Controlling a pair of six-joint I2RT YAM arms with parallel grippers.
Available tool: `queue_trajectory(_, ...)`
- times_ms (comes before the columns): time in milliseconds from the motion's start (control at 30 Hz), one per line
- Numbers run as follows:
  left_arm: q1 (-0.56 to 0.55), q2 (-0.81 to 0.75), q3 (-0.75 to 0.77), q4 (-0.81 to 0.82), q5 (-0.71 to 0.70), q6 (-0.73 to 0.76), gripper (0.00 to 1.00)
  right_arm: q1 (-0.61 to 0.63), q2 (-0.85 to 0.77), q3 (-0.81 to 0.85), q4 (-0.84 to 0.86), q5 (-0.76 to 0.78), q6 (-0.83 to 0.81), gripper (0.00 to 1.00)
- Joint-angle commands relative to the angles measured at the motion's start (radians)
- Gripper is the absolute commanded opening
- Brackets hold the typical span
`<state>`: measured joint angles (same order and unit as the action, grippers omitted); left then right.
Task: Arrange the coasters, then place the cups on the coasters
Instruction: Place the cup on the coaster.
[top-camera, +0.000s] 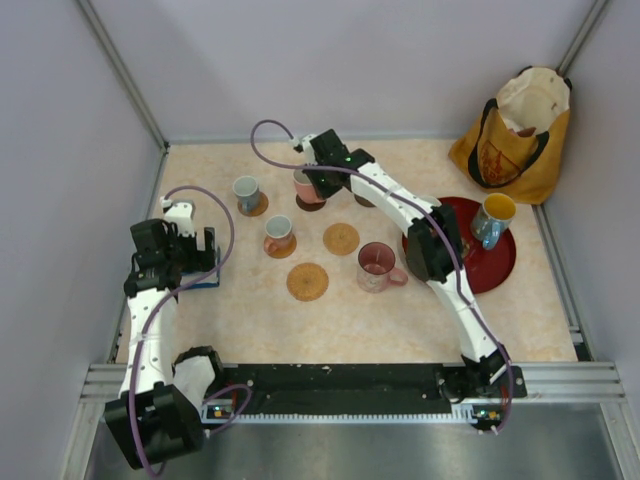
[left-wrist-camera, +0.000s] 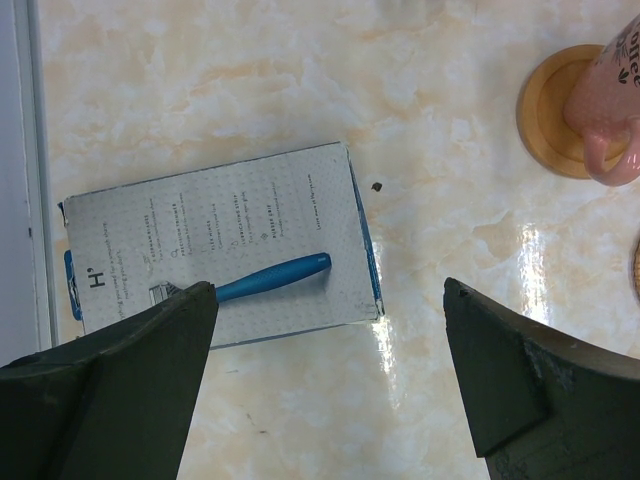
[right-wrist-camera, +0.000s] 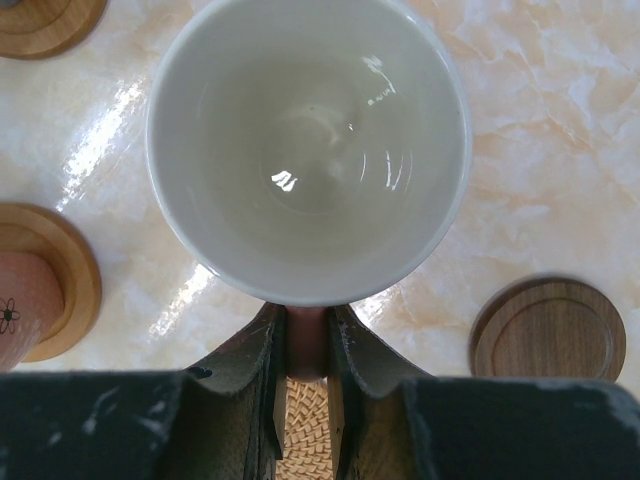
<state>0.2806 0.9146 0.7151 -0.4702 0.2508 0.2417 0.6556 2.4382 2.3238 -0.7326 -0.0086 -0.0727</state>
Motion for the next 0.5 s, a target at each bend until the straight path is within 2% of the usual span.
queue_trajectory(0, 0.006, -0.003, -0.008, 0.047, 0.022, 0.01, 0.98, 0.021, -0.047, 0.014, 0.099, 0.004, -0.012, 0.0)
queue_trajectory(467, 0.011, -0.006, -0.009, 0.045, 0.025, 0.01, 0.98, 0.021, -0.076, -0.037, 0.101, 0.045, -0.016, 0.0)
